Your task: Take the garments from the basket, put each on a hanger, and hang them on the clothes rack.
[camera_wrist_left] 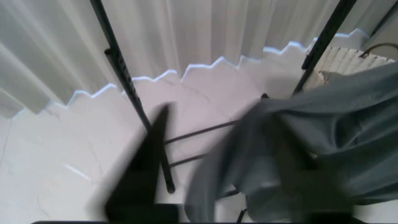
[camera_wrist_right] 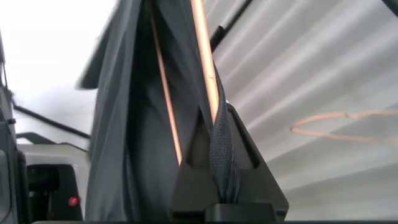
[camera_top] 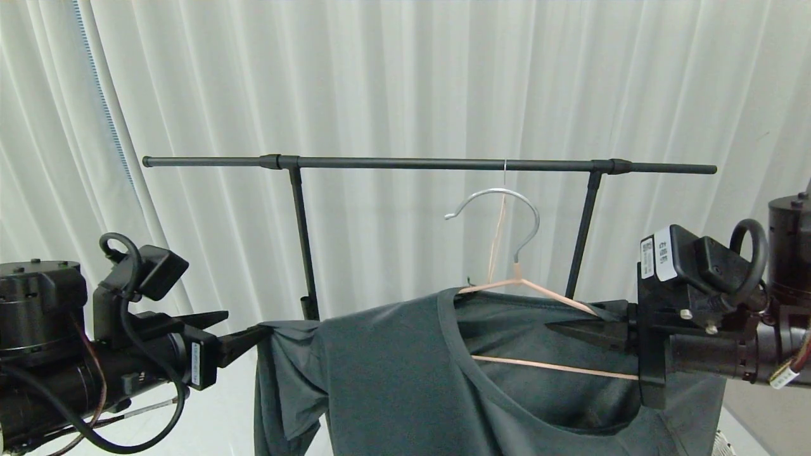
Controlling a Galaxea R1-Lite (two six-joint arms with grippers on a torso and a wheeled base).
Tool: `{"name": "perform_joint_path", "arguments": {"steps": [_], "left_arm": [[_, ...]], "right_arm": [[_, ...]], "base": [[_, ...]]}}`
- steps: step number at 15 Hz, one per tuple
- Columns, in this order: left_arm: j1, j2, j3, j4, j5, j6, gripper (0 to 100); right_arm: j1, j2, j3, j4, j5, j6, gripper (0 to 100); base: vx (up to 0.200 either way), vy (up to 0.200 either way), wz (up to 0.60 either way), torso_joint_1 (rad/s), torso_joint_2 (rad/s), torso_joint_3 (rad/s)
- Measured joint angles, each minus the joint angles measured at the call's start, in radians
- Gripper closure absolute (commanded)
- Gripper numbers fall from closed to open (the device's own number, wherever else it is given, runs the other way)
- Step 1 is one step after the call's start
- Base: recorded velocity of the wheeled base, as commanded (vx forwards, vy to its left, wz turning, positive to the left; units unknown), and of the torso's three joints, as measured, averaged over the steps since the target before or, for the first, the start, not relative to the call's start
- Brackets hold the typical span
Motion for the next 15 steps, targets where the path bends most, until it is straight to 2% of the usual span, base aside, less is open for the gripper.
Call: {"name": "perform_joint_path", "arguments": {"steps": [2,4,5,10,15], "left_arm": [[0.0,-0.014,-0.025,-0.001,0.0,-0.023,0],[0.013,-0.034,-0.078,-0.001,0.001,-0.113,0],[0.017,-0.047,-0.09,-0.001,0.001,-0.125,0],[-0.014,-0.101,-0.049,0.0,-0.001,-0.127,0],[-0.074,-0.104,-0.038,-0.001,0.005,-0.124,0]], "right_arm": [[-0.026,-0.01,0.001,0.002,-0.007,0.017,100],[-0.083,-0.02,0.008,0.004,-0.007,0.021,100],[-0.12,-0.023,0.011,0.004,-0.008,0.023,100],[-0.286,-0.034,-0.003,0.002,-0.008,0.099,100],[-0.331,-0.057,-0.01,0.004,-0.022,0.114,100]], "base": [[0.0,0.0,0.0,0.0,0.0,0.0],[0.0,0.0,0.0,0.0,0.0,0.0],[0.0,0.0,0.0,0.0,0.0,0.0],[0.0,0.0,0.0,0.0,0.0,0.0],[0.0,0.0,0.0,0.0,0.0,0.0]]}}
